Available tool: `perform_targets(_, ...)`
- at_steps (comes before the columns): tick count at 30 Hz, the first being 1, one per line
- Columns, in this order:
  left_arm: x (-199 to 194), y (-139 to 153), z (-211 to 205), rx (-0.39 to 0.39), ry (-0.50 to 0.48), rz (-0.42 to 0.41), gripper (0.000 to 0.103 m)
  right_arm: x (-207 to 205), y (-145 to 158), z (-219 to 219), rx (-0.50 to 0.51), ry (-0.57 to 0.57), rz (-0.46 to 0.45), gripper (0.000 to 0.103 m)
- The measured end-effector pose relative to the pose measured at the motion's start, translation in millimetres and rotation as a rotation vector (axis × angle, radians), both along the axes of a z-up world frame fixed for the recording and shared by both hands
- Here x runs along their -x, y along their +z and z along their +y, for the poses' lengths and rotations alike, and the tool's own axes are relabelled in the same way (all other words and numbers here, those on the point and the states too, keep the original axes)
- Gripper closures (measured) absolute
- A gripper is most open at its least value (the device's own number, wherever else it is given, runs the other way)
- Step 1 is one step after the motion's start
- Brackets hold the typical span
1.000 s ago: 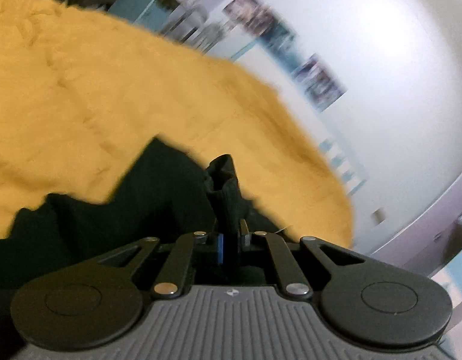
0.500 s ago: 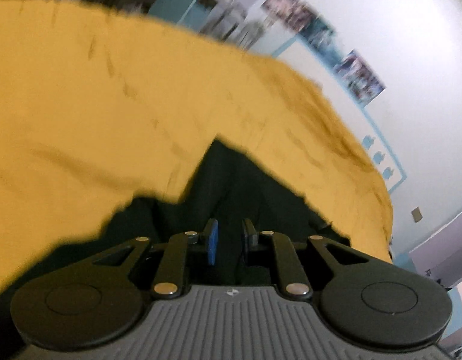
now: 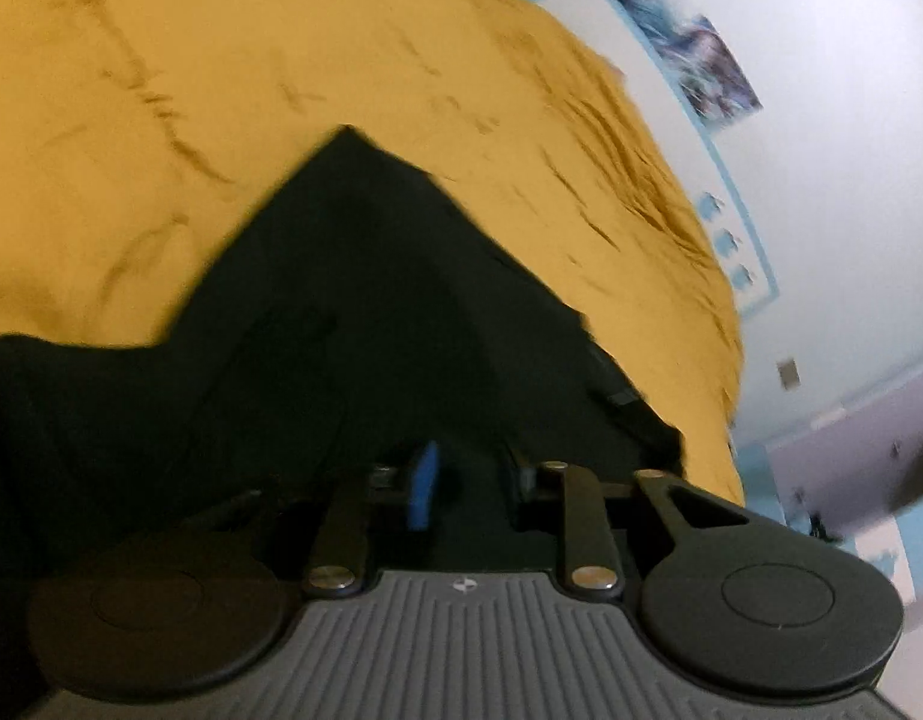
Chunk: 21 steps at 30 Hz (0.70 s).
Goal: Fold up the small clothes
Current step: 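Lower the folded side onto the body and open both grippers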
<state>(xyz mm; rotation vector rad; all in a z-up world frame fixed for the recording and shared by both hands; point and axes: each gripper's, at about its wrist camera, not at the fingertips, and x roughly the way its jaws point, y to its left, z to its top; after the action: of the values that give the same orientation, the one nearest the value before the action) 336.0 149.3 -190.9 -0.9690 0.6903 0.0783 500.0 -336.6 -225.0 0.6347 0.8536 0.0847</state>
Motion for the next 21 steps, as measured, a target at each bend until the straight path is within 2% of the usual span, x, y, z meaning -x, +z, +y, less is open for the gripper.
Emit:
perform_targets(1, -1.0, -2.8, 0.3, 0.006, -0.002, 0.008, 0.085, 0.7, 0.4, -1.7, 0.024, -0.020, -0.010, 0.076)
perform_targets(3, 4.4, 0.2, -0.4, 0.035, -0.025, -0.002, 0.081, 9.6, 8.0, -3.2, 0.032, -0.028, -0.025, 0.074)
perform_targets(4, 9.0, 5.4, -1.6, 0.057, -0.052, -0.017, 0.077, 16.4, 13.5, -3.7, 0.027, -0.017, -0.034, 0.064)
perform_targets(5, 14.3, 13.4, -4.1, 0.065, -0.078, -0.030, 0.067, 24.6, 19.7, -3.7, 0.023, 0.003, -0.051, 0.054)
perform_targets(6, 21.3, 23.1, -7.2, 0.053, -0.101, -0.050, 0.062, 33.4, 26.1, -4.2, 0.026, 0.022, -0.066, 0.052)
perform_targets(10, 57.2, 49.1, -27.0, -0.004, -0.190, -0.102, 0.055, 74.2, 46.5, -3.0, -0.008, 0.139, -0.119, 0.051)
perform_targets(12, 69.5, 49.6, -31.5, -0.006, -0.214, -0.088, 0.044, 91.6, 48.5, 2.0, -0.028, 0.156, -0.100, 0.051)
perform_targets(14, 76.8, 41.3, -31.6, -0.008, -0.229, -0.047, 0.040, 108.6, 43.9, -0.8, -0.054, 0.172, -0.072, 0.051)
perform_targets(16, 76.4, 29.3, -28.3, -0.039, -0.205, 0.021, 0.040, 119.0, 36.3, -2.3, -0.045, 0.166, -0.033, 0.051)
perform_targets(17, 75.7, 21.1, -24.4, -0.056, -0.185, 0.072, 0.044, 122.4, 31.9, -4.9, -0.031, 0.151, -0.018, 0.054)
perform_targets(18, 75.6, 14.1, -19.9, -0.043, -0.168, 0.109, 0.059, 125.4, 28.7, -7.4, -0.027, 0.133, -0.015, 0.055)
perform_targets(20, 84.0, 15.3, -10.8, 0.060, -0.111, 0.131, 0.061, 132.4, 26.1, -12.8, -0.042, 0.075, 0.021, 0.059)
perform_targets(21, 91.3, 22.8, -8.7, 0.094, -0.104, 0.105, 0.054, 137.5, 29.8, -16.5, -0.066, 0.055, 0.032, 0.058)
